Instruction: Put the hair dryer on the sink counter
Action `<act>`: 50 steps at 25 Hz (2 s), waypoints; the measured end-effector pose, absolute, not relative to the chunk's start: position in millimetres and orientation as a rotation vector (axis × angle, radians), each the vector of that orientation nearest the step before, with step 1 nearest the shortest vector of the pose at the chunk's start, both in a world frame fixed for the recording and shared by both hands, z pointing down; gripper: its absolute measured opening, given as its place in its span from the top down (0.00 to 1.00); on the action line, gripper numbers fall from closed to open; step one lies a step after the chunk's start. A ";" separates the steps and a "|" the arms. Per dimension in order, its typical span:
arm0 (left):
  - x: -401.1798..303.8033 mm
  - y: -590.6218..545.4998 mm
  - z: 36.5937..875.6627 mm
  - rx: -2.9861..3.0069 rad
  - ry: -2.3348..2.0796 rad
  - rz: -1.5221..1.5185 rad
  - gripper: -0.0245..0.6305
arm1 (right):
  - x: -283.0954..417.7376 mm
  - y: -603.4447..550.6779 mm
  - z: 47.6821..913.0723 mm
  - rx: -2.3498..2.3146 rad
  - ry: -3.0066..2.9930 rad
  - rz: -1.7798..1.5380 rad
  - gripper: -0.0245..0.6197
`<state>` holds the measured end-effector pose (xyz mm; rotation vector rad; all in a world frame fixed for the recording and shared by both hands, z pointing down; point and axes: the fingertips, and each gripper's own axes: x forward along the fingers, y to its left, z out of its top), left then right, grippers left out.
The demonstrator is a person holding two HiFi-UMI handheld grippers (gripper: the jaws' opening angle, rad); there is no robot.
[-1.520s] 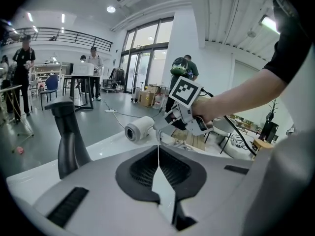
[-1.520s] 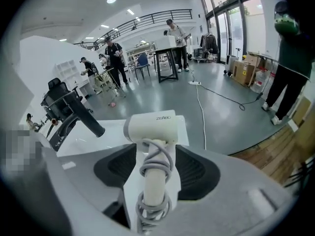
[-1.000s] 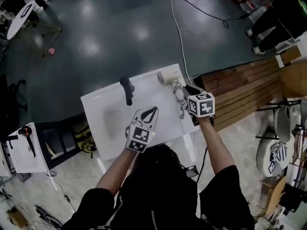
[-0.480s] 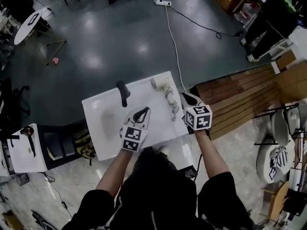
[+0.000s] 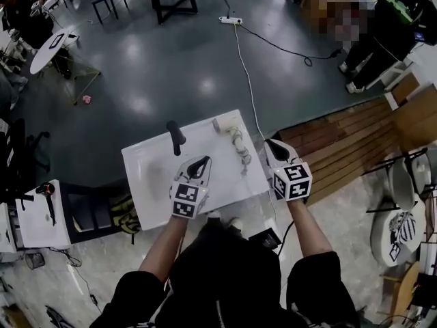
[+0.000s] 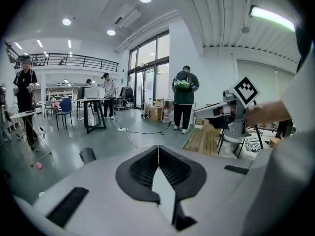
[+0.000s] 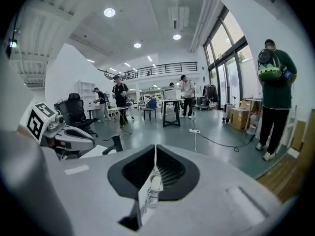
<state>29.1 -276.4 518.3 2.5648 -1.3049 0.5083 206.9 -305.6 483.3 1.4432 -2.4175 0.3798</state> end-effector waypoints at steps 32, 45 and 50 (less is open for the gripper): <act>36.8 -263.5 488.8 2.605 -1.340 0.467 0.94 | 200.8 -272.2 448.0 1.428 -2.472 0.279 0.95; 35.2 -265.9 496.4 2.586 -1.339 0.469 0.94 | 193.8 -274.7 459.5 1.384 -2.466 0.302 0.95; 35.4 -269.9 495.3 2.583 -1.343 0.466 0.94 | 192.5 -278.0 462.6 1.371 -2.465 0.308 0.95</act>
